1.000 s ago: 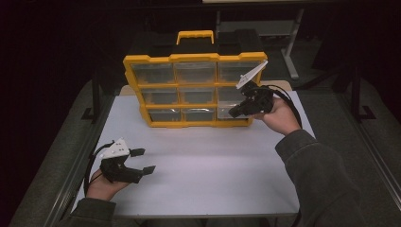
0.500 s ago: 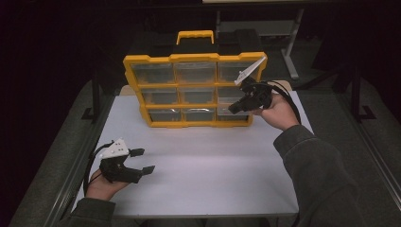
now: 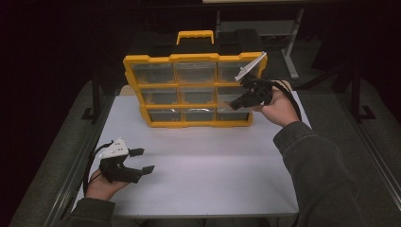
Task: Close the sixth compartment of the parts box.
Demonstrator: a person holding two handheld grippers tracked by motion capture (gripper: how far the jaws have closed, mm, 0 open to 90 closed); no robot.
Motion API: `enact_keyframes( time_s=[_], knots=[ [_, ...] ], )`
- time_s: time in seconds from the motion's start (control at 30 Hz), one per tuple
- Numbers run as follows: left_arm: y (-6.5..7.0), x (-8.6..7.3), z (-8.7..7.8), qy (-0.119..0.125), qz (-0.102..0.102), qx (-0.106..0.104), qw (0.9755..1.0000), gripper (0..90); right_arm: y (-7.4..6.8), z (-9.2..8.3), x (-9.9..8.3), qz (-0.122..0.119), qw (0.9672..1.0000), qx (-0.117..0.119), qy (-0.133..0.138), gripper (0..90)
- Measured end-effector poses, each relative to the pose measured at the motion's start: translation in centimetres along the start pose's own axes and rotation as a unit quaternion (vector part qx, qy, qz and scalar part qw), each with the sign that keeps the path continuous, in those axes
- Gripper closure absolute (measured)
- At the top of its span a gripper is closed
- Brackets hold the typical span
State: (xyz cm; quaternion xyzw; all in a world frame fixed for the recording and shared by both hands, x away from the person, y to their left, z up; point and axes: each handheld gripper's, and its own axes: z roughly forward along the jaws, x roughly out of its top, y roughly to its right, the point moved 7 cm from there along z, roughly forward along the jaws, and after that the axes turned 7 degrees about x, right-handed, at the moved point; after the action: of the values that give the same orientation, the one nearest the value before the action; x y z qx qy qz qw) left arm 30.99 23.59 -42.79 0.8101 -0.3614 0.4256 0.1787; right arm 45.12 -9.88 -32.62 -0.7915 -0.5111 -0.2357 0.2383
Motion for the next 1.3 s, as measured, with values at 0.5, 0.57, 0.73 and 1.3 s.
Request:
enact_keyframes(
  time_s=[0.5,0.57,0.73,1.3],
  knots=[
    [0.0,0.1,-0.1,0.002,0.001,0.001,1.0000,23.1,0.7,-0.6,0.2,0.011,0.9997,-0.023,0.002,86.7],
    [0.0,0.0,-0.1,0.001,-0.001,0.001,1.0000,23.1,1.0,-0.7,0.2,0.013,0.9995,-0.030,0.001,86.7],
    [-0.1,0.1,-0.2,0.001,0.001,0.001,1.0000,23.1,1.2,-0.7,0.2,0.020,0.9992,-0.035,0.002,86.7],
    [-0.1,0.2,-0.1,0.001,0.001,0.002,1.0000,23.1,2.1,-0.7,0.6,0.020,0.9978,-0.062,0.011,88.8]
  ],
)
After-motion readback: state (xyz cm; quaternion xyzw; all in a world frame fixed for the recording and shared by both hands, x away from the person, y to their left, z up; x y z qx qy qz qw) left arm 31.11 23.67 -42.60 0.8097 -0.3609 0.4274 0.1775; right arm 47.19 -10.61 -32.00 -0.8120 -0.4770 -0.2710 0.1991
